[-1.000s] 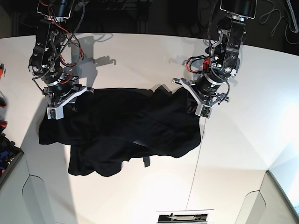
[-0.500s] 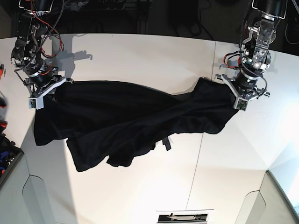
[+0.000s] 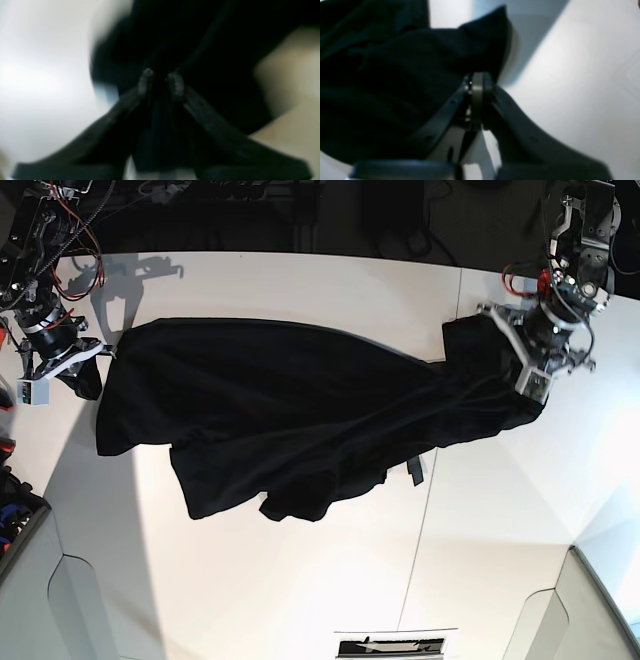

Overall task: Layout the t-shirt on the table in an organized manner, then fold the t-shirt properly
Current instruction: 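Drag the held shirt with the left gripper away from the right gripper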

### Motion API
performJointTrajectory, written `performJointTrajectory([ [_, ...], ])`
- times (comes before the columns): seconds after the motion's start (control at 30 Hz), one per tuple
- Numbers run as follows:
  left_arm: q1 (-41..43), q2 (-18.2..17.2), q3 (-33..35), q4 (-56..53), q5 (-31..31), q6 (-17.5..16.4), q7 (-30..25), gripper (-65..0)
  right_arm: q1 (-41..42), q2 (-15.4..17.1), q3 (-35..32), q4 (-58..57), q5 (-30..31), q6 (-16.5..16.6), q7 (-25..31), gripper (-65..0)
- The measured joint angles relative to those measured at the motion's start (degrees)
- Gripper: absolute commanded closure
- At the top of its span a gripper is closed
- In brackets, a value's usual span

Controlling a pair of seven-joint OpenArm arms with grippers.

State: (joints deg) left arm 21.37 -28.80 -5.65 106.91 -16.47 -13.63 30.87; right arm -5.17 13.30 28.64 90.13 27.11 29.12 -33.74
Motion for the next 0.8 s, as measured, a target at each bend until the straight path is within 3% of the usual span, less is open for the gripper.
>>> performJointTrajectory([
  [0.07,-0.4,-0.4,-0.8,4.3,-1.9,-1.6,-0.8,-24.8,0.0,0.0,0.0,0.9,1.6,0.0,-2.1,0.0],
  [0.17,-0.2,-0.4,-0.7,5.9,-3.8,-1.9,-0.7,-25.2,0.0,0.0,0.1,0.9,4.3,0.0,-4.4,0.0],
  [0.2,0.0,-0.4,-0.7,5.8,-4.0,-1.9,-0.9,-25.2,0.0,-0.2,0.1,0.9,4.6,0.0,-4.6,-2.8],
  [0.3,-0.9,0.6,-0.7,4.6,-4.5,-1.9,-3.7,-25.2,0.0,-1.1,0.1,0.9,3.7,0.0,-4.7,-29.5],
  [0.37,-3.0,1.7,-0.7,2.0,-4.7,-2.1,-4.0,-25.2,0.0,-1.4,0.0,0.4,2.5,0.0,-3.5,-39.1],
  [0.5,-8.0,2.9,-0.6,-6.9,-4.7,-3.4,-3.8,-30.5,0.3,-2.4,0.0,-2.4,-1.7,-2.1,-0.3,-40.7],
  [0.63,-13.7,2.9,0.3,-14.6,-7.4,-9.5,-3.6,-33.3,1.0,-3.2,0.0,-6.5,-1.2,-1.9,1.2,-40.7],
  [0.8,-20.0,3.0,8.2,-20.7,-2.1,-9.9,-7.4,-33.3,3.9,-3.1,0.0,-11.9,-1.0,-1.5,4.1,-40.7],
])
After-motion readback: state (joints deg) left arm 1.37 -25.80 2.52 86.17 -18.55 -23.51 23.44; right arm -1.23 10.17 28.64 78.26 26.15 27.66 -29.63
